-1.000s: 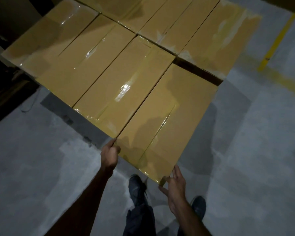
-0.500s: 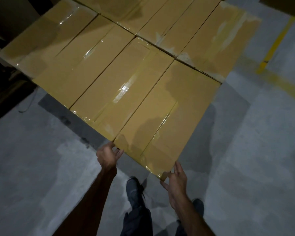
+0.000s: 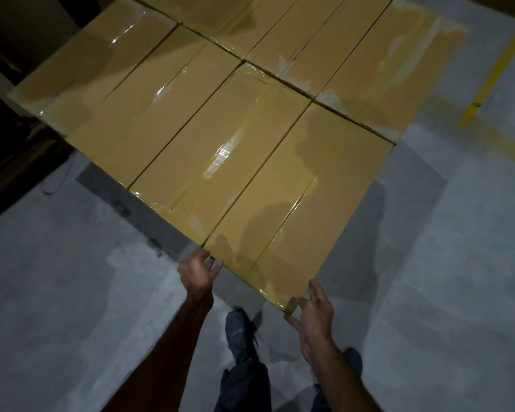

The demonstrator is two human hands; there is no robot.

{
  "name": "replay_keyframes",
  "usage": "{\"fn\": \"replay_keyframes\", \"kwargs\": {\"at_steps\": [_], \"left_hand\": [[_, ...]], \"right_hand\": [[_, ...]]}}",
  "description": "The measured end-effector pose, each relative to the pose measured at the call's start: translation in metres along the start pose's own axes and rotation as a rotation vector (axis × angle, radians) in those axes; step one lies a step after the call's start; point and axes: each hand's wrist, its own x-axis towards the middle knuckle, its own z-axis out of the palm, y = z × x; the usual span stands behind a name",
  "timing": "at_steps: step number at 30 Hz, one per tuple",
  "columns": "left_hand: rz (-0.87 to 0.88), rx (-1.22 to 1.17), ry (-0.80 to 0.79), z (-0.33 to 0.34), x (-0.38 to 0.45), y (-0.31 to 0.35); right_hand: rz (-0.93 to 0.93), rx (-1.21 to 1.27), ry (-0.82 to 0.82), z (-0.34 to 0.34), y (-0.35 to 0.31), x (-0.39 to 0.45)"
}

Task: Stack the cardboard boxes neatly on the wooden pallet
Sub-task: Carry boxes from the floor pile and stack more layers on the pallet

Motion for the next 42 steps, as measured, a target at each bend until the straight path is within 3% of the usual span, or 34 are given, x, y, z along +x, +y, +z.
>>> {"fn": "replay_keyframes", "kwargs": {"at_steps": [9, 17, 23, 34, 42], "left_hand": [[0.044, 0.107, -0.164, -0.007, -0.013, 0.004], [0.05, 0.428, -0.323, -0.03, -0.038, 0.0], [0.06, 0.56, -0.398, -0.05, -0.11, 0.005], [0.106, 0.595, -0.326, -0.059, -0.272, -0.027], [0.091, 0.557, -0.258, -0.027, -0.312, -0.079]], "right_hand": [[-0.034, -0.141, -0.043, -0.009, -0.007, 0.001], [-0.211, -0.637, -0.184, -0.046, -0.029, 0.004], [-0.306, -0.81, -0.23, -0.075, -0.062, -0.033], [-0.408, -0.877, -0.296, -0.166, -0.113, -0.124], [-0.525, -0.934, -0.35, -0.217, -0.157, -0.113]]}}
